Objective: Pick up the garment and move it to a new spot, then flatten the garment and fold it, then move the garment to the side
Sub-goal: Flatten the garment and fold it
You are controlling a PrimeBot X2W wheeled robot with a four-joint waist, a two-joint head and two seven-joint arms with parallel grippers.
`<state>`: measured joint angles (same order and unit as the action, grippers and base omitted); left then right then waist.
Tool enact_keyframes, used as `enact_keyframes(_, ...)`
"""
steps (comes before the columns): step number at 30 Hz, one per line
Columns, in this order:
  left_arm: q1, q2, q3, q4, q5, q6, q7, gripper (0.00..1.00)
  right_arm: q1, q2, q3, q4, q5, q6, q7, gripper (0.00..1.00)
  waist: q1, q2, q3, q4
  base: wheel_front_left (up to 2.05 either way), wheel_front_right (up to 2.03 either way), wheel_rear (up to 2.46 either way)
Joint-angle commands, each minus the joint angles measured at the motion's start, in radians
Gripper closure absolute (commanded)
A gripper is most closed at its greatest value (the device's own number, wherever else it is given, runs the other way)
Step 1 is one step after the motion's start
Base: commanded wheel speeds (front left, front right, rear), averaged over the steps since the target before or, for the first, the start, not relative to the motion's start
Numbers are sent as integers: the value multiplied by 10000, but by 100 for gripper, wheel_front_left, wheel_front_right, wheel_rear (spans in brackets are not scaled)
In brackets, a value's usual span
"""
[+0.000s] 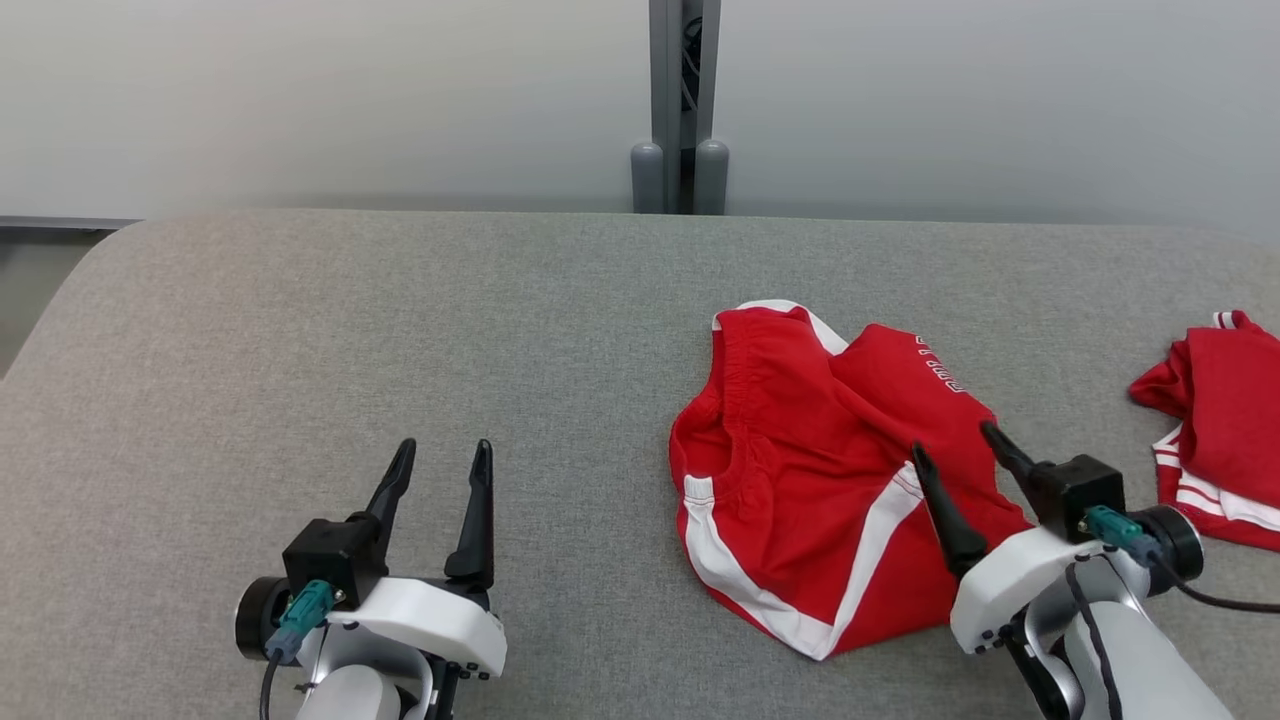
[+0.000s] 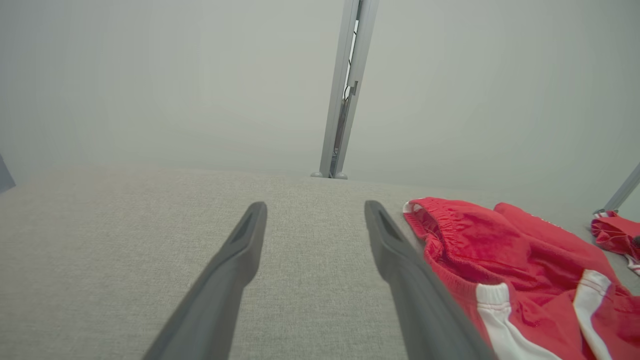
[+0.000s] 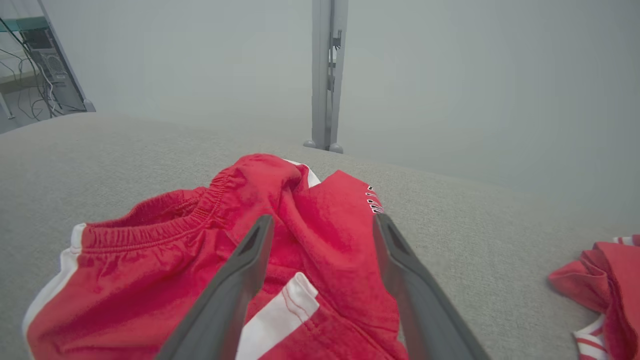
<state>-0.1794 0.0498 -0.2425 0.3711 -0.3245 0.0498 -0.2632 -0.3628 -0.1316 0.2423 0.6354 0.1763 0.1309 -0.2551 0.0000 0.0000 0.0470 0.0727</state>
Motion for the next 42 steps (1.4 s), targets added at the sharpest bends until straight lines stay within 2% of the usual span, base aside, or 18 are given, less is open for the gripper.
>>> enact_keyframes(1, -129, 32, -42, -48, -71, 52, -2, 0, -6, -141, 256, 154, 11, 0, 94, 0, 0, 0, 30, 82, 0, 0, 0)
enact_keyframes(6, -137, 31, -171, -28, -127, 65, -2, 0, -409, -539, 1078, 776, -26, -2, 635, 0, 0, 0, 130, 279, 0, 0, 0)
enact_keyframes(13, -215, 31, -255, 11, -171, 51, -2, 0, -1021, -877, 1818, 1690, 485, -2, 1243, 0, 0, 0, 310, 573, 0, 0, 0)
enact_keyframes(18, -296, 34, -53, 26, -100, 76, -2, 0, -1293, -924, 2237, 2138, 870, -2, 1305, 0, 0, 0, 395, 734, 0, 0, 0)
enact_keyframes(19, -298, 31, -17, 31, -62, 53, -2, 0, -1323, -931, 2339, 2201, 994, -2, 1343, 29, 0, 0, 404, 752, 0, 0, 0)
enact_keyframes(20, -293, 26, 4, 39, -32, 30, -2, 0, -1370, -971, 2423, 2250, 1048, -2, 1344, 67, 0, 0, 411, 768, 0, 0, 0)
enact_keyframes(21, -293, 26, 4, 39, -32, 30, -2, 0, -1370, -971, 2423, 2250, 1048, -2, 1344, 67, 0, 0, 411, 768, 0, 0, 0)
enact_keyframes(22, -284, 26, 42, 48, -14, 13, -2, 0, -1405, -1016, 2483, 2292, 1113, -2, 1303, 91, 0, 0, 413, 779, 0, 0, 0)
enact_keyframes(23, -270, 29, 72, 63, 14, -3, -2, 0, -1415, -1056, 2574, 2332, 1177, -2, 1245, 100, 0, 0, 410, 785, 0, 0, 0)
enact_keyframes(33, -87, 27, 154, 97, 45, -57, -2, 0, -1305, -1116, 2385, 1884, 1569, -2, 312, 100, 0, 0, 247, 385, 0, 0, 0)
enact_keyframes(38, -229, 26, 43, 290, 158, -148, -2, 0, -843, -1175, 1861, 1220, 1718, -2, 70, 100, 0, 0, 236, -112, 0, 0, 0)
enact_keyframes(40, -330, 35, 14, 602, 122, -30, -2, 0, -563, -1141, 1598, 804, 1607, -2, 1, 100, 0, 0, 247, -340, 0, 0, 0)
enact_keyframes(42, -435, 24, -234, 1079, 38, -135, -2, 0, -157, -1062, 1293, 294, 1485, -2, -51, 100, 0, 0, 238, -570, 0, 0, 0)
